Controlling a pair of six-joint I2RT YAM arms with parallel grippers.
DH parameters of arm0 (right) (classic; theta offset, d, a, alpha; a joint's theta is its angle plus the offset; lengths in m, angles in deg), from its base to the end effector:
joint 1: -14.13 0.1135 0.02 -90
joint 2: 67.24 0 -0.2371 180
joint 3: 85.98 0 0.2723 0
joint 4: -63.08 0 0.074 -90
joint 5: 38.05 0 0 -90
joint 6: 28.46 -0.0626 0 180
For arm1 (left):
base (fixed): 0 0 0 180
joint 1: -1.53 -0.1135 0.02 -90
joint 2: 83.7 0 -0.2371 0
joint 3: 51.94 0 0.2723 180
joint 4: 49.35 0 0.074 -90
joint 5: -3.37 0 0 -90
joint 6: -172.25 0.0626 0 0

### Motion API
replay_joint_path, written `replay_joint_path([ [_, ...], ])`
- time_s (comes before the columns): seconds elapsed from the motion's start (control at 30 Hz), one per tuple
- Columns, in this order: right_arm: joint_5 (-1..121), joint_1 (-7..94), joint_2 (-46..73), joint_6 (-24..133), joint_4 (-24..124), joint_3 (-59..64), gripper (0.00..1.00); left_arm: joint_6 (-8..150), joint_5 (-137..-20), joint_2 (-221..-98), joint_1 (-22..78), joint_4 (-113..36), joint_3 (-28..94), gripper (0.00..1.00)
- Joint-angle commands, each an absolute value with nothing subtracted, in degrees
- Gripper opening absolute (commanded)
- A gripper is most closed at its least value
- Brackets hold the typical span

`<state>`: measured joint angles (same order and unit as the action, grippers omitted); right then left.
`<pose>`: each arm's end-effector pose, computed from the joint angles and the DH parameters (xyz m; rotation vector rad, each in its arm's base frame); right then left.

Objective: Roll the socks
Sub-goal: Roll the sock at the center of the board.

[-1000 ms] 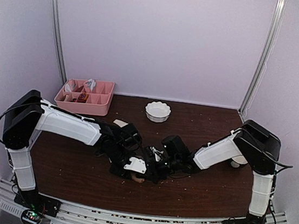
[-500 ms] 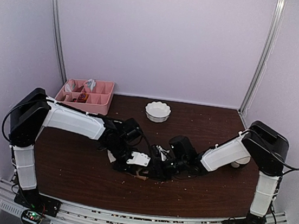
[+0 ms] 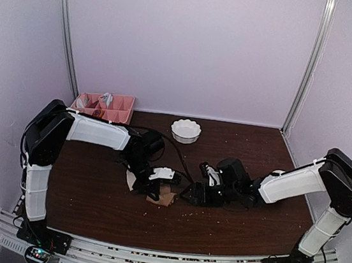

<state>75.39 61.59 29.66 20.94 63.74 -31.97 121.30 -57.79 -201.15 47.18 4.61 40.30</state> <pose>0.2151 0.2713 0.0752 -0.3885 2.5449 1.1714 0.2579 -0.3070 0.0814 1.9983 2.0877 -0.7574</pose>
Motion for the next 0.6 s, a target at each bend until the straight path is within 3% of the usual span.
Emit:
replay_joint_path([
  [0.0,61.16,61.39,26.48,24.49,51.32,-37.11,1.00,119.77,-58.41,-204.23,46.98,10.05,40.51,0.00],
  [0.1,54.11,61.35,19.65,24.56,54.21,-41.20,1.00,119.63,-57.50,-204.53,46.97,10.90,40.87,0.00],
  [0.2,49.07,60.67,9.76,20.48,66.89,-50.34,1.00,119.52,-55.54,-205.00,46.70,12.81,41.59,0.00],
  [0.27,50.38,58.92,5.86,17.10,77.73,-55.56,1.00,119.52,-53.34,-205.41,46.18,14.04,42.05,0.00],
  [0.37,58.16,60.46,5.44,27.81,92.90,-58.65,1.00,119.93,-50.33,-207.44,45.43,17.37,44.04,0.00],
  [0.5,50.46,69.61,7.70,50.14,75.04,-49.34,1.00,120.46,-45.35,-211.13,43.90,22.49,47.46,0.00],
  [0.57,53.33,72.30,11.34,58.67,71.49,-46.71,1.00,120.37,-43.98,-211.85,43.41,23.12,47.88,0.01],
])
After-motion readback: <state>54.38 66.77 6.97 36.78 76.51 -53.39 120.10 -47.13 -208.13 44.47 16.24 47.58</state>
